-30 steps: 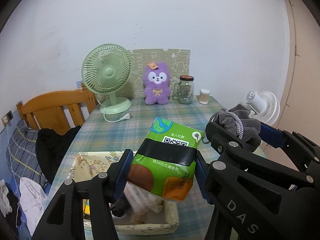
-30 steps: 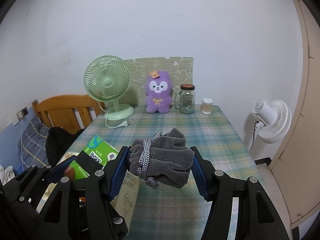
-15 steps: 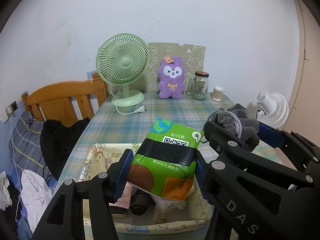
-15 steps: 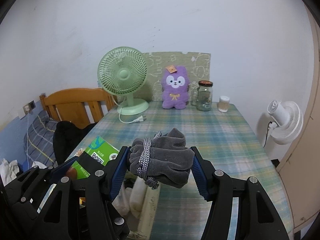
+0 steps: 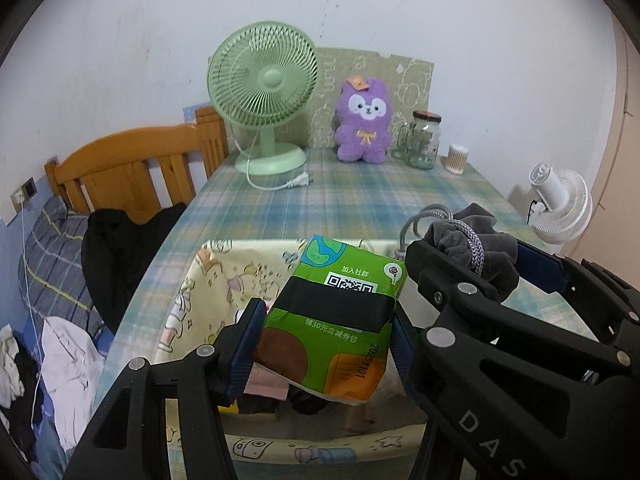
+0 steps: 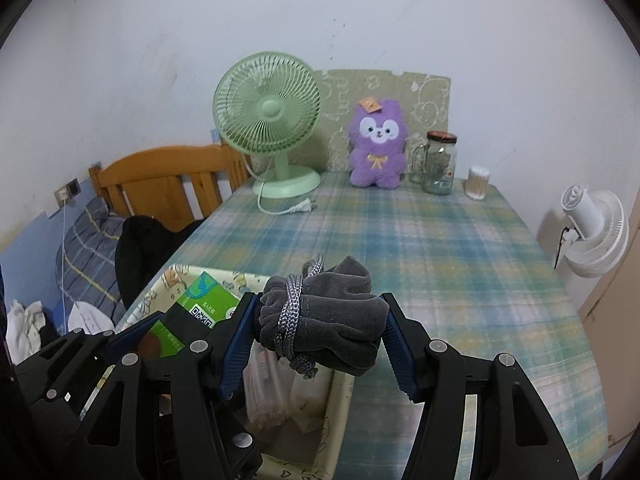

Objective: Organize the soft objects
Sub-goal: 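Lift and carry the tissue pack and gray pouch with both tools toward the yellow box, then lower the tissue pack and gray pouch into the box and open both tools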

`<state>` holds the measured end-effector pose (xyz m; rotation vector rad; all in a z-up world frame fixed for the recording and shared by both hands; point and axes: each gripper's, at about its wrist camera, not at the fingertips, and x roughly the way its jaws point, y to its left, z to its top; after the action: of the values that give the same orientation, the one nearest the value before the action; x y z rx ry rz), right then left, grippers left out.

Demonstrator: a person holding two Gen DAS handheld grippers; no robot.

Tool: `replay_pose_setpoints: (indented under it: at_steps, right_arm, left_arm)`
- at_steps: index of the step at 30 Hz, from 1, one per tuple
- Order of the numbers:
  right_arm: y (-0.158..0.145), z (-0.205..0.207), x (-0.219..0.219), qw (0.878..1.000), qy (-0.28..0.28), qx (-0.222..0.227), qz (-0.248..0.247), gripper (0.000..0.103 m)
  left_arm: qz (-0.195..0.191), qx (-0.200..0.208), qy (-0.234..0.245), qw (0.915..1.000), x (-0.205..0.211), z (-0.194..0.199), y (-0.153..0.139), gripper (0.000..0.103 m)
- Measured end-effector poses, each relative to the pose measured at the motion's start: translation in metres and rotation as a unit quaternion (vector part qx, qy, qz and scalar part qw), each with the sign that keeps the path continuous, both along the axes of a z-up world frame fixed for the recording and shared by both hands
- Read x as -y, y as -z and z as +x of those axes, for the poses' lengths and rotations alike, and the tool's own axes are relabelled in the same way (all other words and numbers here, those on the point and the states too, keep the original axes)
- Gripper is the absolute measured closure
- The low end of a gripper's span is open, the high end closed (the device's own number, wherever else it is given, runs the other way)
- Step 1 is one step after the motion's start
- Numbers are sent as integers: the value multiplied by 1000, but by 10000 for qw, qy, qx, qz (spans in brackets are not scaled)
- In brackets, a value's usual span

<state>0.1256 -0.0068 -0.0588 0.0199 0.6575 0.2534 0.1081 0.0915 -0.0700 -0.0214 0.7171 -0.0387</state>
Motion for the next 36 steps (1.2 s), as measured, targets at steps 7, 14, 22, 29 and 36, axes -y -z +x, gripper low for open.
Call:
replay_pose_setpoints:
  at_steps: [7, 14, 22, 29, 36]
  right_arm:
    - [18, 1, -12, 9996, -180, -201, -114, 39]
    - [28, -1, -20, 9990, -304, -287, -184, 39]
    - [25, 1, -24, 9982, -464, -379, -35, 39]
    - [24, 8, -34, 9960, -719, -508, 161, 40]
    - [29, 21, -47, 9934, -895, -666, 283, 39]
  left_arm:
    - [-75, -364, -75, 9993, -11, 4, 21, 41]
    - [-102, -529, -113, 9985, -19, 1, 32, 39]
    - [-70, -361, -226, 9991, -24, -2, 21, 27]
    - [24, -315, -326, 9990, -33, 0, 18, 23]
    - [60, -412, -435, 9982, -44, 11, 19, 22]
